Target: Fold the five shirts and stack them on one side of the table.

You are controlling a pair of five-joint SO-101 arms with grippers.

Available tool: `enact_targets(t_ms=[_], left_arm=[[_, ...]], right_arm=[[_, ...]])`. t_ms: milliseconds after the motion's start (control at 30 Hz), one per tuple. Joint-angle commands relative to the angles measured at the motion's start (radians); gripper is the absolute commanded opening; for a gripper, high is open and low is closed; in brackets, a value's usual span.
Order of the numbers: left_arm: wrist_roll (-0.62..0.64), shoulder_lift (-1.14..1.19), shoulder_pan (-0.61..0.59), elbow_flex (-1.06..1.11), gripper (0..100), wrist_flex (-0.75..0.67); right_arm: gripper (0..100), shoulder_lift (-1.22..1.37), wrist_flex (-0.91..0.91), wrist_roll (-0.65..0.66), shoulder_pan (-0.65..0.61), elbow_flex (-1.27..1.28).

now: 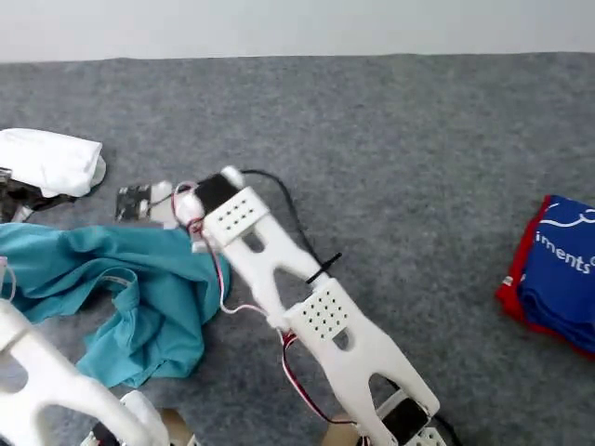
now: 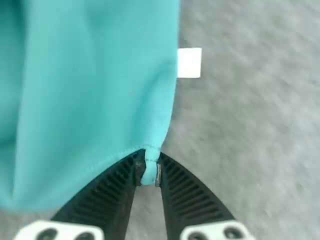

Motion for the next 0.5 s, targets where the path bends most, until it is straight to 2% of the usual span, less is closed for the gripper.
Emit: enact_targets(t_ms=[0, 67, 200, 467], left_arm=[[-0.002, -0.026, 0.037, -0.013, 0, -0.021], [0.003, -0.026, 0.058, -0.039, 0, -0.02], [0.104, -0.026, 0.13, -0.137, 0, -0.02], [0.258, -0.026, 0.436, -0.386, 0, -0.018]], right_arm=[[1.1, -0.028, 0.068, 0.012, 0.062, -0.143], [1.1, -0.028, 0.111, 0.012, 0.097, -0.219], [1.1, -0.091, 0.165, 0.012, 0.177, -0.256], [1.1, -0.346, 0.188, 0.012, 0.303, -0.25]])
